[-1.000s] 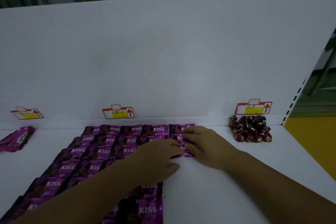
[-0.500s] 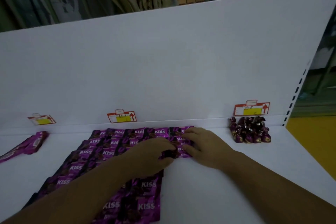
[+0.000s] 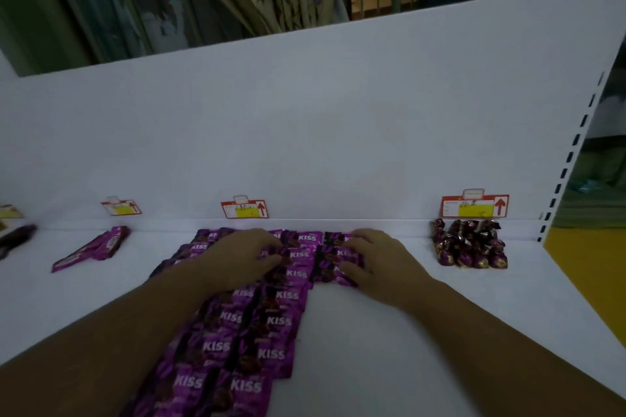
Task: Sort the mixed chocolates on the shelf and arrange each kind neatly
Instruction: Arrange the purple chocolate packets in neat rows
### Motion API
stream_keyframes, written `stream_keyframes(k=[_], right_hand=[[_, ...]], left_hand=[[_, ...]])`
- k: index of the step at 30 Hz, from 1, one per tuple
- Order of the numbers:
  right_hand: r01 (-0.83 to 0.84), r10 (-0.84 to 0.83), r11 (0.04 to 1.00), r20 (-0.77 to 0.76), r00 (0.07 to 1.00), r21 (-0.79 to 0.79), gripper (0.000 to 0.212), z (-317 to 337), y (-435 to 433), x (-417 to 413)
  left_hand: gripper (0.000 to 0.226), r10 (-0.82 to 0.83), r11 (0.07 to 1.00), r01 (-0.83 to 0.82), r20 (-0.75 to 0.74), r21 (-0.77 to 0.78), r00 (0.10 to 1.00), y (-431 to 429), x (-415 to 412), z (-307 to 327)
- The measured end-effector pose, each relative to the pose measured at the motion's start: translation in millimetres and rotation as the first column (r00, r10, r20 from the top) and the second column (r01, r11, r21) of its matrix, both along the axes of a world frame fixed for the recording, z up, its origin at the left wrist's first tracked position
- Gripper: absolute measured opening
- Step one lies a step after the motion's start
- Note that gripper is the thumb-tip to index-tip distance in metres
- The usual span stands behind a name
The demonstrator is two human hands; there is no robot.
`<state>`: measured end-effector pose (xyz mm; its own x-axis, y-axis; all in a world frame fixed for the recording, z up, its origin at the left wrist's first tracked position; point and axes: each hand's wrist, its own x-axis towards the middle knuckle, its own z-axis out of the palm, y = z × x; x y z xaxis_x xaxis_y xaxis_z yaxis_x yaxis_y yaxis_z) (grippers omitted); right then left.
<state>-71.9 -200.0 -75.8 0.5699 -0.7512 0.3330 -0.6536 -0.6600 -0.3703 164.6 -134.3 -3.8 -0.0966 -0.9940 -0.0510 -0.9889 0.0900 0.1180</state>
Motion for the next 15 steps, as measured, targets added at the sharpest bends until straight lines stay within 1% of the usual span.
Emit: stream_keyframes(k=[2, 3, 5, 7, 8, 10, 12, 14, 15], right_hand=[[0.025, -0.025, 1.0, 0.057, 0.998, -0.007, 0.041, 6.3, 3.0, 0.4], [0.026, -0.025, 1.0, 0.056, 0.998, -0.012, 0.042, 10.2, 5.3, 2.7], [-0.022, 0.021, 0.999, -0.017, 1.0, -0.035, 0.05, 14.7, 8.4, 13.8], [-0.07, 0.064, 0.997, -0.169, 0.983, -0.03, 0.055, 18.3, 11.2, 29.6], [-0.073, 0.065, 0.997, -0.23, 0.971, -0.029, 0.053, 23.5, 14.7, 38.2], [-0.046, 0.038, 0.999, -0.283, 0.958, -0.021, 0.047, 37.0, 24.6, 56.1], [-0.044, 0.025, 0.998, -0.321, 0.947, -0.053, 0.046, 48.3, 40.5, 80.5], [-0.093, 0.047, 0.989, -0.361, 0.931, -0.111, 0.049, 57.6, 66.9, 114.8], [-0.128, 0.079, 0.985, -0.369, 0.926, -0.111, 0.05, 61.1, 83.3, 135.2]], left_hand=[[0.035, 0.053, 0.998, -0.053, -0.006, -0.022, 0.999, 8.2, 14.3, -0.1], [0.034, 0.068, 0.997, -0.068, -0.012, -0.032, 0.998, 14.1, 21.5, 1.5], [0.035, 0.075, 0.996, -0.077, -0.031, -0.045, 0.997, 26.3, 39.2, 4.8], [0.043, 0.084, 0.994, -0.085, -0.028, -0.064, 0.996, 36.4, 58.4, 9.4], [0.049, 0.095, 0.992, -0.097, -0.023, -0.077, 0.995, 42.3, 67.2, 12.4], [0.055, 0.15, 0.984, -0.151, -0.014, -0.095, 0.989, 56.2, 84.8, 17.8], [0.055, 0.191, 0.977, -0.188, 0.026, -0.1, 0.981, 75.5, 108.3, 23.1], [0.054, 0.229, 0.971, -0.225, 0.046, -0.079, 0.972, 101.5, 140.6, 27.1], [0.055, 0.259, 0.964, -0.257, 0.032, -0.067, 0.965, 115.9, 158.8, 28.6]])
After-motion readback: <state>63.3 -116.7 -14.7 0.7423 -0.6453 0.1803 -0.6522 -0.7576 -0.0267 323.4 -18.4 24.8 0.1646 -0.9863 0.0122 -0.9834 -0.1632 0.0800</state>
